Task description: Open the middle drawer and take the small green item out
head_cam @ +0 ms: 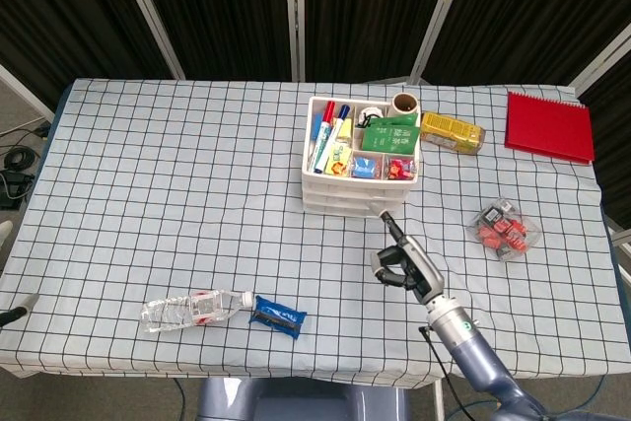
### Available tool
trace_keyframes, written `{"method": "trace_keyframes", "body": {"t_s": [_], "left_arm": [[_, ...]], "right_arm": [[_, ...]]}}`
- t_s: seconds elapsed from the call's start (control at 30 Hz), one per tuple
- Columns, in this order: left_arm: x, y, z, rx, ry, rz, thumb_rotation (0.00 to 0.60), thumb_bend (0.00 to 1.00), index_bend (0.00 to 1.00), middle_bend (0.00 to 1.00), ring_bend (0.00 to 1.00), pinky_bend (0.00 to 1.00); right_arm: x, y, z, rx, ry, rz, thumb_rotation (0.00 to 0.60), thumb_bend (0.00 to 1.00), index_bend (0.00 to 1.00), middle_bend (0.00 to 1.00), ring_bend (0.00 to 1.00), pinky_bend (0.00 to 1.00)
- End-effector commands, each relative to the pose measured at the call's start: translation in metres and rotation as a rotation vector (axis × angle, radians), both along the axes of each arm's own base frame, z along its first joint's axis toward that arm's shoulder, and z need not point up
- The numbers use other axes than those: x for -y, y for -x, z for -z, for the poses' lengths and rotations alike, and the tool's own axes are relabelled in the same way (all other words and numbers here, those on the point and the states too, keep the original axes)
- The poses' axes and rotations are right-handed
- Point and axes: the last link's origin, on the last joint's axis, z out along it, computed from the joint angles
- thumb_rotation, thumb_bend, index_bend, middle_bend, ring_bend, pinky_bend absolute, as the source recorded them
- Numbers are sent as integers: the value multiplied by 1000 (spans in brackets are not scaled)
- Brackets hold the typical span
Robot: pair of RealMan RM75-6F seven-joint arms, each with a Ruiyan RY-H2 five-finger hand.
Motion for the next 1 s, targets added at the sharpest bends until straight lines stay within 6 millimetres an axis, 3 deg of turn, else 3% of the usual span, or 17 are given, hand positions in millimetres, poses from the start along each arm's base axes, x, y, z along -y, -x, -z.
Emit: {"method": "trace_keyframes", "body": {"t_s": [0.03,0.23,0.43,1.0], "left_arm": [[0,1,-1,4,-1,-4,600,49,0,0,0,0],[-2,3,-3,10,-4,-15,600,49,0,0,0,0],[-2,4,-5,13,-12,-15,600,49,0,0,0,0],[-2,6,-10,27,-25,-26,600,49,0,0,0,0]], "right_arm": [[11,-6,20,27,-24,37,600,567,24,962,941,801],[27,-7,47,44,1,114,600,567,24,962,941,801],[33,-8,59,44,12,139,600,564,28,962,941,801],[40,-18,75,46,21,142,600,563,28,962,941,800]]}}
